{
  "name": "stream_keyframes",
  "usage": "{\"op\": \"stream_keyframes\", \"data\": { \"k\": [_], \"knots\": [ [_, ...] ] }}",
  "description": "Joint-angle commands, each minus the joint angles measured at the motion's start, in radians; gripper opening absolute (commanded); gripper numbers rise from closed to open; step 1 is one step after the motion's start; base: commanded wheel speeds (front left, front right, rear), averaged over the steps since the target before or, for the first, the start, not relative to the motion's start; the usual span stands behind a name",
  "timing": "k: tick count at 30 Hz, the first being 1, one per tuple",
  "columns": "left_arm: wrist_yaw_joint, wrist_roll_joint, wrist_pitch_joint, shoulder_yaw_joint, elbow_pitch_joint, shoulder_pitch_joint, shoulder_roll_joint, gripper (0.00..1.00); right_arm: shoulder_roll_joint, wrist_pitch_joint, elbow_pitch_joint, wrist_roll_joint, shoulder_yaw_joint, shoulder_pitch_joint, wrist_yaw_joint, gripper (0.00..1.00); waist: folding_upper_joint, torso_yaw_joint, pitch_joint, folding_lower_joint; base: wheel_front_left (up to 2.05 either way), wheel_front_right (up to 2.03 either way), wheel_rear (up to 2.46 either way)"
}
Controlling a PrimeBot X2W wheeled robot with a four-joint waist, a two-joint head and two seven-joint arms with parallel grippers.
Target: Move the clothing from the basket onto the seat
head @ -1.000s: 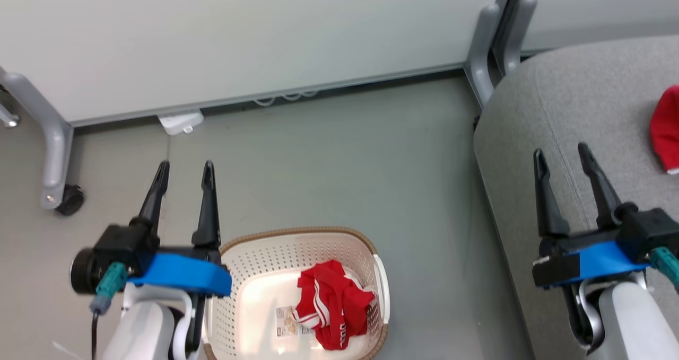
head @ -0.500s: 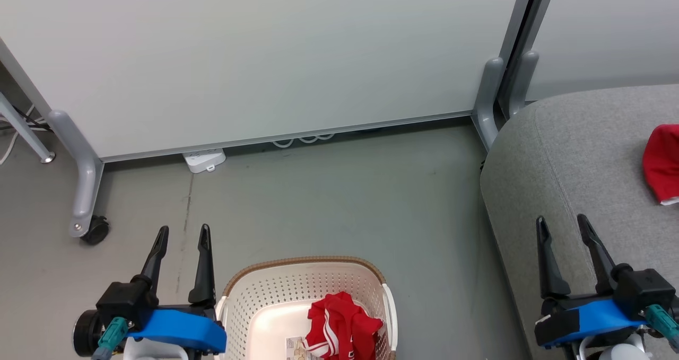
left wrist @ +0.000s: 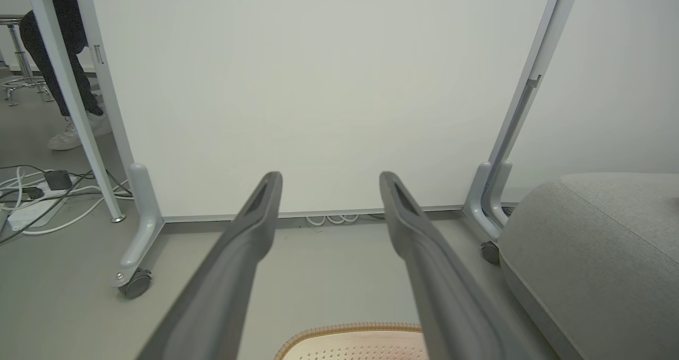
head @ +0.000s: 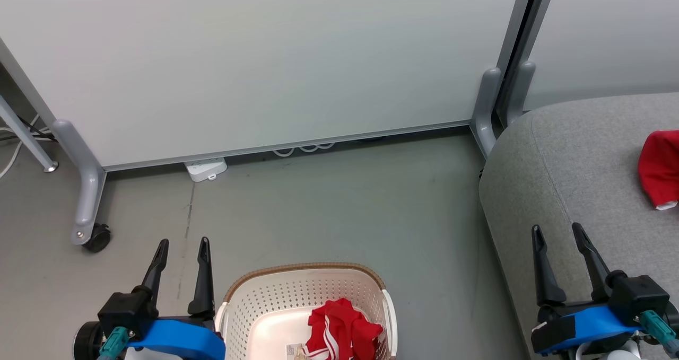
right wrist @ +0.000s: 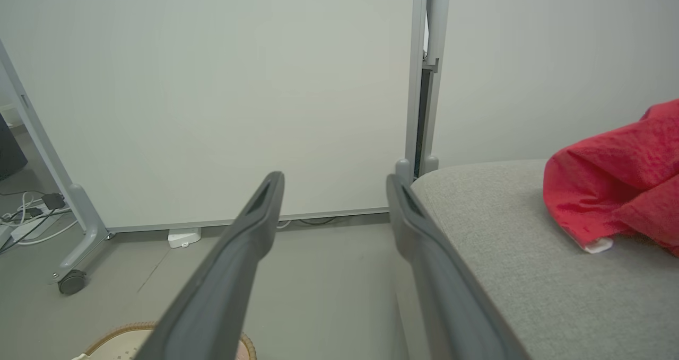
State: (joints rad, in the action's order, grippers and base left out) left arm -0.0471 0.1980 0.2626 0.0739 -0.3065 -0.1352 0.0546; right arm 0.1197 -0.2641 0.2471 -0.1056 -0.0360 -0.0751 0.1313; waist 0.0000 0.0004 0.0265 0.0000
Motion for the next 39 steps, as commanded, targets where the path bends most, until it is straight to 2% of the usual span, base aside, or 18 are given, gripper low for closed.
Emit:
{"op": "stream_keyframes", "data": {
  "k": [1, 11, 27, 39],
  "knots": [
    [-0.009, -0.007, 0.003, -0.006, -0.004, 0.001, 0.002, 1.00, 0.000, -0.001, 0.000, -0.003, 0.004, 0.004, -0.001, 1.00, 0.0000, -0.002, 0.005, 0.0000, 0.00, 0.00, 0.00],
    [-0.042, -0.008, 0.003, 0.088, -0.115, -0.154, -0.003, 1.00, 0.017, -0.001, -0.020, -0.011, 0.017, -0.064, -0.001, 1.00, 0.0000, -0.033, 0.092, 0.0000, 0.00, 0.00, 0.00],
    [-0.062, 0.068, -0.002, 0.372, -0.554, -0.502, -0.002, 1.00, 0.013, -0.001, -0.063, -0.025, 0.046, -0.275, -0.001, 1.00, 0.0000, -0.146, 0.359, 0.0000, 0.00, 0.00, 0.00],
    [-0.067, 0.121, -0.056, 0.519, -0.761, -0.654, -0.002, 1.00, -0.014, 0.000, -0.083, -0.034, 0.056, -0.378, -0.001, 1.00, 0.0000, -0.208, 0.526, 0.0000, 0.00, 0.00, 0.00]
  ]
}}
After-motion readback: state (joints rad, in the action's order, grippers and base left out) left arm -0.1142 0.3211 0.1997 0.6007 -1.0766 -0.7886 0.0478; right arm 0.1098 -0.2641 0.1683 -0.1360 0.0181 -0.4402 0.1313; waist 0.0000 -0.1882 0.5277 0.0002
